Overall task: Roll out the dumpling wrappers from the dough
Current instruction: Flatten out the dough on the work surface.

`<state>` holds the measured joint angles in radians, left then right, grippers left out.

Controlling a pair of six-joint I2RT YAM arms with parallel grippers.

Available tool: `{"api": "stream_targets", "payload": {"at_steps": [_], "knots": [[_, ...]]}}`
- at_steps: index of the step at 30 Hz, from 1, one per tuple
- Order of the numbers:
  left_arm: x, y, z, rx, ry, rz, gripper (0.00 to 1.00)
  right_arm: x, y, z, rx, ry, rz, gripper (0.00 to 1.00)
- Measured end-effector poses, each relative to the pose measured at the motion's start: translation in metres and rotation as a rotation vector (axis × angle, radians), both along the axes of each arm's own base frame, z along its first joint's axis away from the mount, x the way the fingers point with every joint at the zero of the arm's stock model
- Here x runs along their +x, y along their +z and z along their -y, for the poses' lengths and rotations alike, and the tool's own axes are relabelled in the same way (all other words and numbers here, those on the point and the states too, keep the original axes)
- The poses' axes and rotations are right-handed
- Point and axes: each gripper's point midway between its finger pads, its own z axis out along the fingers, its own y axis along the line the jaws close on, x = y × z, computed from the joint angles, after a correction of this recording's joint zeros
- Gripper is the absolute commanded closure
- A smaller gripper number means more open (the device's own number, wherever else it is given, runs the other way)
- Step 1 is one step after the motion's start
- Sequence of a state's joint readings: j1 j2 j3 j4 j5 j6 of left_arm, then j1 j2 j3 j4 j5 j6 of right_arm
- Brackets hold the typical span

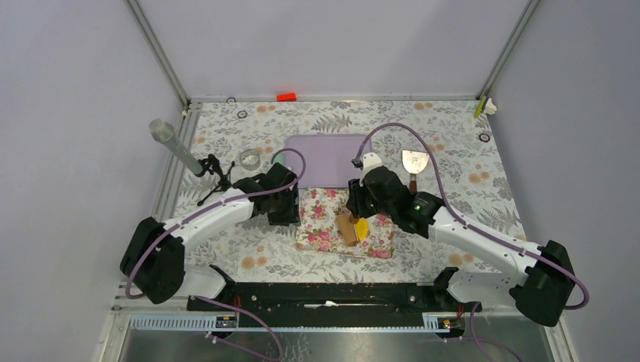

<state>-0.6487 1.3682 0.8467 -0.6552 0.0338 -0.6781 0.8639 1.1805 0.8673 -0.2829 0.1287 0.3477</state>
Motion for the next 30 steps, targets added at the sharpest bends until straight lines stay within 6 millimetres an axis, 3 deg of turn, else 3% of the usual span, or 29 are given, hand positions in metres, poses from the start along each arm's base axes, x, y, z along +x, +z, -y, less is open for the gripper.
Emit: {"api": "stream_targets", "payload": {"at_steps": [7,9,11,14,18,22,30], "knots": [[0.012,0.047,0.011,-0.087,-0.013,0.096,0.56,0.003,0.042,0.007,0.155,-0.045,0.059,1.0],[0.012,0.058,0.015,-0.119,-0.017,0.109,0.26,0.004,0.06,0.01,0.239,-0.071,0.095,1.0],[0.012,0.067,0.017,-0.153,-0.022,0.117,0.12,0.008,0.076,0.015,0.318,-0.097,0.129,1.0],[0.017,0.083,0.015,-0.25,0.012,0.117,0.03,0.019,0.098,0.028,0.453,-0.142,0.159,1.0],[0.026,0.112,0.015,-0.462,0.059,0.162,0.01,0.036,0.113,0.044,0.602,-0.206,0.171,1.0],[0.017,0.134,0.031,-0.666,0.014,0.171,0.01,0.035,0.113,0.037,0.727,-0.195,0.121,1.0],[0.001,0.134,0.056,-0.906,-0.048,0.087,0.01,0.033,0.118,0.019,0.947,-0.166,0.051,1.0]]}}
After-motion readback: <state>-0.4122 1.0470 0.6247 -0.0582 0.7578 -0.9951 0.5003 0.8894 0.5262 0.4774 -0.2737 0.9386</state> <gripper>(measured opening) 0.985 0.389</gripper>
